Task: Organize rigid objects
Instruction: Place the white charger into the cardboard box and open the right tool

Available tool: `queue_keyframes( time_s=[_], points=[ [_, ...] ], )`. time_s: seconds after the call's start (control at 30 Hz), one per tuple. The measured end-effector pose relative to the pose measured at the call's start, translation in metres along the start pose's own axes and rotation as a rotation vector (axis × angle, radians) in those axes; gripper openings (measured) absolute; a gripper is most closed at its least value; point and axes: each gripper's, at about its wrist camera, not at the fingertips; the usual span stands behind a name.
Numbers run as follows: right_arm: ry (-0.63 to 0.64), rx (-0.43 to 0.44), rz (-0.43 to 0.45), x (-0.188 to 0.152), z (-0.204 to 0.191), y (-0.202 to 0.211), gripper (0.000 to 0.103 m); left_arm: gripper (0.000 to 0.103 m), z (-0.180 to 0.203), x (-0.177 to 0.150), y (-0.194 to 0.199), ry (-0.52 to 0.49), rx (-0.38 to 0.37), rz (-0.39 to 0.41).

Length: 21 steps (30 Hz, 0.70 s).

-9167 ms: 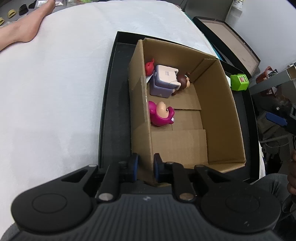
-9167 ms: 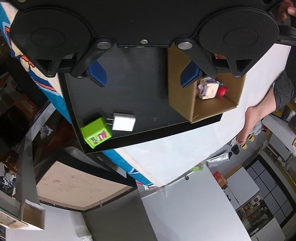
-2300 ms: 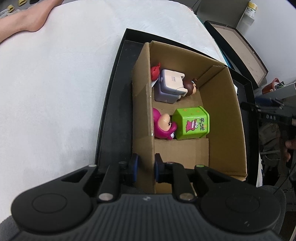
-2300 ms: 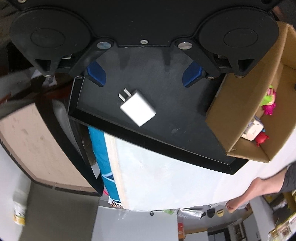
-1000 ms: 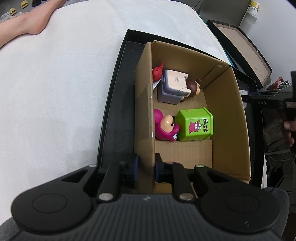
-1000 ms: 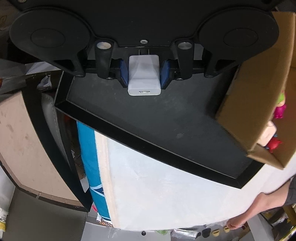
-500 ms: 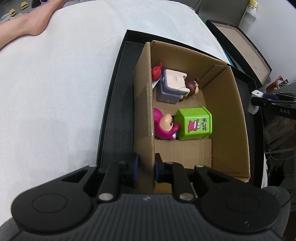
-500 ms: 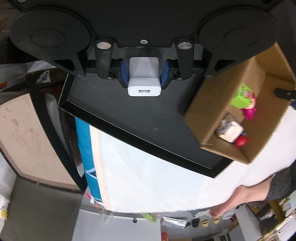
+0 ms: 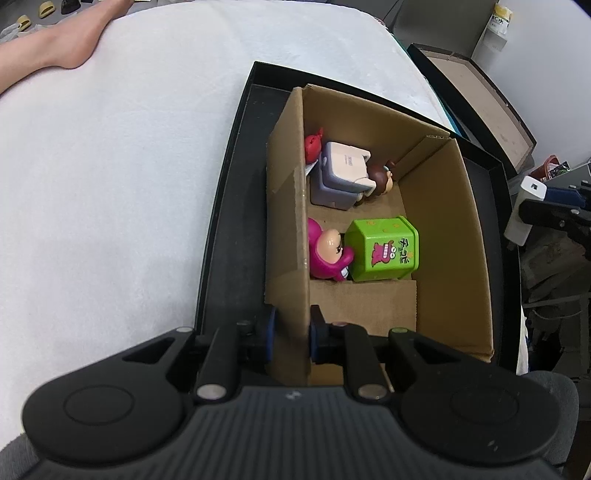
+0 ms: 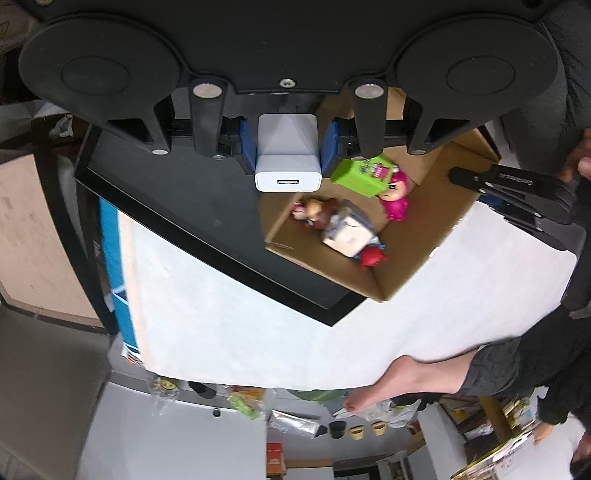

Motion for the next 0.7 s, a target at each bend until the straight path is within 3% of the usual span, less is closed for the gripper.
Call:
queue_keyframes(
  time_s=[0.37,0.47,0.6,0.7],
  points=[
    [-0.051,0.071,-0.043,0.023,-0.03,-0.022,0.037,0.017,-0.003,0.0,0.0,0.01,-0.011,0.002],
    [-0.078,0.029,-0.101,0.022,-0.032,-0.035,0.041,0.017,-0.004,0.0,-0.001,0.011,-0.014,0.001],
    [-0.091,0.008,-0.089,0.019,-0.035,-0.03,0.056,0.018,-0.004,0.0,0.001,0.003,-0.017,0.009],
    [-0.109,0.008,-0.078,0.018,-0.036,-0.022,0.056,0.018,-0.004,-0.001,0.001,0.002,-0.02,0.008]
  ],
)
Point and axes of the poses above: each gripper's, at about its wrist camera, not at the fingertips, and y roughly against the way its jaws point, z to its right, x to its top, and after that the axes turned 8 degrees about z, right-handed
